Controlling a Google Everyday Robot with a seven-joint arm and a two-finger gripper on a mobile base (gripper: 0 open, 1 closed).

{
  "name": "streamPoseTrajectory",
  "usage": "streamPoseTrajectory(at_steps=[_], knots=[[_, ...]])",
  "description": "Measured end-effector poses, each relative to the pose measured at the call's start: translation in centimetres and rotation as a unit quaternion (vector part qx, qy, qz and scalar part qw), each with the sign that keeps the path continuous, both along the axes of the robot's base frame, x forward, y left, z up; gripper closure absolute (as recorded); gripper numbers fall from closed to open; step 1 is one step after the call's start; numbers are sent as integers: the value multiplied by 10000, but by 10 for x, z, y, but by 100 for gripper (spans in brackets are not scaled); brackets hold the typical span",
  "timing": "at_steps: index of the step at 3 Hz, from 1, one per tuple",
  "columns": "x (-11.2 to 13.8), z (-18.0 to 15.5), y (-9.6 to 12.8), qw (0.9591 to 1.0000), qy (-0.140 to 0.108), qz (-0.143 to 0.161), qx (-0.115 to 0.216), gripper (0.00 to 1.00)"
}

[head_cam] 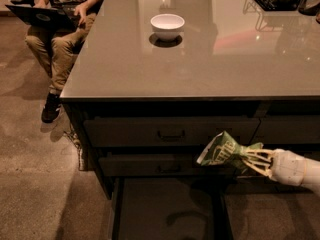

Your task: Pick green jalapeno chip bag from bottom drawer and place on counter

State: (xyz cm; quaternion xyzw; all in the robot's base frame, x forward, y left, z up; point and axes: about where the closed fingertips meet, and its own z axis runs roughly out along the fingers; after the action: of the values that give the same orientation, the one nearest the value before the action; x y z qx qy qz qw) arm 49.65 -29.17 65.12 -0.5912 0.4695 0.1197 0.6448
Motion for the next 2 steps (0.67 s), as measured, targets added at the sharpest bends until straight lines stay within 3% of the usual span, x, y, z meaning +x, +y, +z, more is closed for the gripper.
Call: streamPoseTrajectory(at_steps=[1,2], knots=[[13,66,-9,9974,-717,22,35,100],[25,138,-17,9901,-1402,44,-84,100]])
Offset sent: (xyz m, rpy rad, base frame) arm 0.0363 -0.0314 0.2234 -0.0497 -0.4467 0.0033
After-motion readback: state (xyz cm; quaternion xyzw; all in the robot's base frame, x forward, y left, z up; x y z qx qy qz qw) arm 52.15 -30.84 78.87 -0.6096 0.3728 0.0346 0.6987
